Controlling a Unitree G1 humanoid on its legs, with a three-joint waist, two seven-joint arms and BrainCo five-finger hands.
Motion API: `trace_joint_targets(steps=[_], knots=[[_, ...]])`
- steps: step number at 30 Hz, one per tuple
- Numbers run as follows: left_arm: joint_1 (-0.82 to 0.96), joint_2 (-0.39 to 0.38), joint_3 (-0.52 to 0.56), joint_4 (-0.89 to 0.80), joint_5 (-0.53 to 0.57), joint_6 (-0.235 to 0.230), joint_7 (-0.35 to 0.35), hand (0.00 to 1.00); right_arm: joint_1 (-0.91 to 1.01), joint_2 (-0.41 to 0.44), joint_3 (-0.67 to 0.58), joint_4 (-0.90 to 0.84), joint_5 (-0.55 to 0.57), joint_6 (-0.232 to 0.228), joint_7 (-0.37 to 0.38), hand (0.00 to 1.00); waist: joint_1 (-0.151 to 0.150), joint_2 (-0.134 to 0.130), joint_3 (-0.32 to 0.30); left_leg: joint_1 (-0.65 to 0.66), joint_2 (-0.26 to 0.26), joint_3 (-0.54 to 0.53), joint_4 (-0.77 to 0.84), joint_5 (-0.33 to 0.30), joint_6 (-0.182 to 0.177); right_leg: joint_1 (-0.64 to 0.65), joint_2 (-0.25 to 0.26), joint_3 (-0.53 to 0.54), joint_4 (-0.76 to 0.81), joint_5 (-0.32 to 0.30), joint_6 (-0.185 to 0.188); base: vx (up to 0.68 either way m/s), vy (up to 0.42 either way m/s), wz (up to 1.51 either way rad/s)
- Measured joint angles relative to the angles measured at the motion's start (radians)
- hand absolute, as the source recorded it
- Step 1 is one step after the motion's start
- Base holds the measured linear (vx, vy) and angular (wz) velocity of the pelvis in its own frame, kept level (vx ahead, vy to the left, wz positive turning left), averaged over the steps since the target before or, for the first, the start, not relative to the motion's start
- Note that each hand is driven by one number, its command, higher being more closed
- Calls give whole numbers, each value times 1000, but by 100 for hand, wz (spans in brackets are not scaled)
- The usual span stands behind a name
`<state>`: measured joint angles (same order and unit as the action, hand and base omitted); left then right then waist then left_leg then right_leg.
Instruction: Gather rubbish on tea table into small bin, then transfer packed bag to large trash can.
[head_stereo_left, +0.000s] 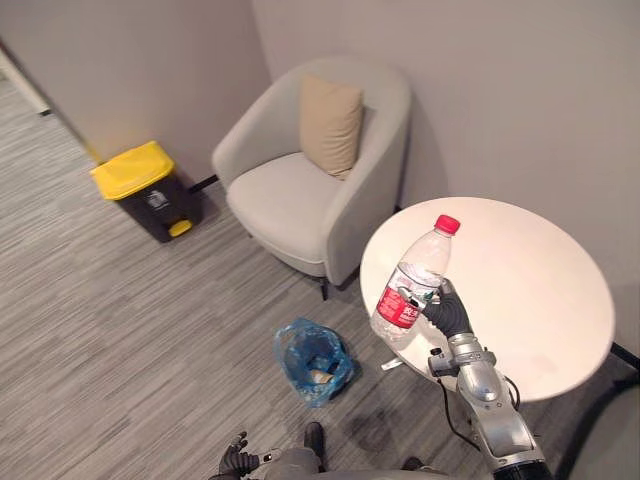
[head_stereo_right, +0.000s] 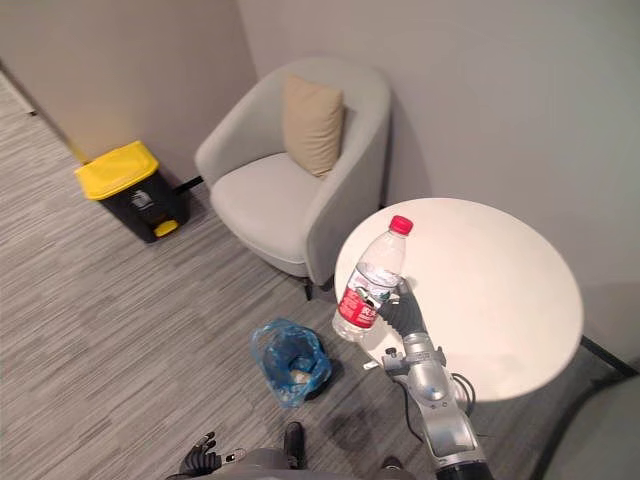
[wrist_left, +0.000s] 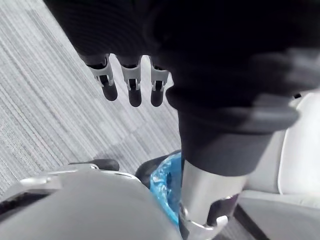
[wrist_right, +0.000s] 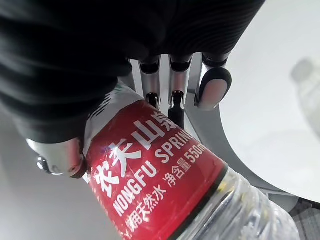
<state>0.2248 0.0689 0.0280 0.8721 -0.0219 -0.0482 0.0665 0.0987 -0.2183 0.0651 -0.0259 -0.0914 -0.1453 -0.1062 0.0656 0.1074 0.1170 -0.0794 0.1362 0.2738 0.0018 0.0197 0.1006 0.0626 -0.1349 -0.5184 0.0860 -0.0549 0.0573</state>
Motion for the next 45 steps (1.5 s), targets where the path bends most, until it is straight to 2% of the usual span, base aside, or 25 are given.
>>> trace_joint_targets(steps=[1,2,3,4,8,9,11,12,13,14,15,16,17,19,20,21,22,25,28,35,37,39,41,43,45], knots=[[-2,0,-1,0,5,0,0,0,-4,-5,-11,0,-3,0,-5,100,-1,0,0,-1,3,32,-2,0,0,1,-7,-13,3,-4,5,160,82,77],[-7,1,-4,0,19,0,1,0,-17,-11,-33,0,-20,1,-18,100,-4,0,0,-4,4,75,-4,46,-20,3,-26,-47,22,-15,19,122,75,65],[-7,1,-6,0,21,0,1,0,-20,-13,-43,0,-25,1,-24,100,-10,3,-2,-5,5,74,-5,81,-45,6,-28,-58,30,-23,28,161,99,83],[-9,9,-11,1,33,0,2,0,-25,-12,-64,2,-35,4,-29,100,-24,-3,0,-1,-4,54,-14,111,-112,13,-41,-81,48,-34,38,145,109,71],[-11,56,-23,-1,40,-1,2,0,-26,30,-50,5,-49,13,-42,100,-23,-63,5,9,-59,28,-37,111,-112,29,-88,-78,54,-45,55,112,111,36],[-11,59,-25,-2,46,-1,3,0,-26,46,-48,7,-63,19,-41,100,-24,-74,7,16,-74,28,-30,96,-96,32,-115,-73,83,-56,72,88,113,22],[-11,60,-25,-2,55,-1,3,0,-26,51,-46,13,-71,21,-40,100,-24,-79,12,26,-102,32,4,63,-86,30,-164,-54,149,-84,86,57,130,9],[-8,60,-26,-2,56,-2,3,0,-26,51,-44,14,-77,22,-40,100,-24,-89,19,23,-112,35,47,22,-76,15,-202,-36,219,-105,78,41,148,-3],[-8,59,-26,-2,55,-3,3,0,-27,51,-41,15,-79,22,-40,100,-26,-84,23,21,-120,33,78,-4,-72,-9,-230,-7,288,-115,66,2,166,-4],[-8,60,-28,-3,55,-4,4,0,-26,51,-32,15,-79,25,-40,100,-31,-83,25,10,-125,27,110,-32,-65,-61,-253,72,390,-112,26,-19,122,3],[-8,61,-29,-4,55,-4,4,0,-26,51,-25,15,-80,28,-40,100,-43,-82,25,3,-126,18,121,-43,-52,-104,-253,137,454,-103,-18,-26,117,22],[-9,63,-28,-9,55,-3,5,0,-24,52,-15,15,-81,29,-40,100,-60,-69,28,-1,-124,-5,120,-45,-51,-156,-228,235,510,-130,-54,-12,47,45],[-11,64,-29,-23,55,-4,6,0,-22,54,-10,15,-81,30,-36,100,-79,-76,36,-12,-120,-30,120,-44,-51,-176,-174,316,496,-176,-19,-21,15,63],[-29,87,-24,-33,53,-5,6,0,-20,51,-10,14,-82,34,-23,100,-92,-95,68,-27,-122,-78,111,-24,-67,-203,-58,442,364,-213,-4,-21,-44,63],[-30,90,-24,-36,52,-5,7,0,-20,51,-10,14,-82,35,-23,100,-91,-105,67,-30,-124,-84,110,-20,-72,-203,-41,455,325,-209,0,4,-88,65],[-33,95,-24,-35,53,-4,6,0,-17,50,-13,14,-82,35,-23,100,-100,-114,65,-38,-137,-112,114,-10,-86,-181,-20,481,275,-150,15,56,-87,76],[-35,85,-28,-36,53,-6,2,0,-9,39,-26,15,-82,39,-23,100,-104,-97,66,-33,-135,-136,112,0,-98,-158,-21,442,246,-139,27,92,-88,67],[-19,63,-21,-37,53,-6,0,0,-6,30,-28,14,-90,39,-19,100,-78,-68,62,-28,-118,-132,85,13,-100,-151,-1,439,212,-125,22,92,-69,7],[-8,62,-17,-35,56,-6,-1,0,6,34,-27,14,-105,40,4,100,-75,-71,63,-18,-107,-133,72,22,-101,-116,15,435,169,-106,24,109,-60,-2],[-12,65,-20,-35,73,-6,-3,0,16,20,10,23,-107,39,26,100,-77,-70,63,-14,-114,-137,68,22,-102,-91,12,423,137,-99,26,40,-3,5],[-37,72,-25,-34,73,-7,-2,0,-14,-25,49,45,-107,37,32,100,-77,-68,79,-92,-110,-148,135,20,-102,-144,11,408,171,-98,24,-83,6,28],[-116,72,-27,-36,71,-8,0,0,-112,-87,106,64,-108,38,45,100,-69,-48,163,-223,-91,-157,265,0,-108,-252,15,402,273,-111,15,-261,14,19],[-158,72,-28,-39,70,-8,1,0,-153,-108,143,66,-108,38,44,100,-56,-34,193,-303,-85,-158,331,-23,-99,-340,12,396,371,-140,11,-281,19,15],[-186,71,-26,-66,49,-10,4,0,-191,-113,191,62,-110,41,44,100,-46,-33,230,-388,-82,-141,402,-51,-86,-439,-8,389,495,-189,3,-333,-14,27],[-189,69,-27,-87,40,-14,4,0,-212,-114,217,49,-112,41,43,100,-48,-33,243,-424,-75,-104,400,-51,-87,-491,-27,391,525,-197,4,-221,-30,28]])
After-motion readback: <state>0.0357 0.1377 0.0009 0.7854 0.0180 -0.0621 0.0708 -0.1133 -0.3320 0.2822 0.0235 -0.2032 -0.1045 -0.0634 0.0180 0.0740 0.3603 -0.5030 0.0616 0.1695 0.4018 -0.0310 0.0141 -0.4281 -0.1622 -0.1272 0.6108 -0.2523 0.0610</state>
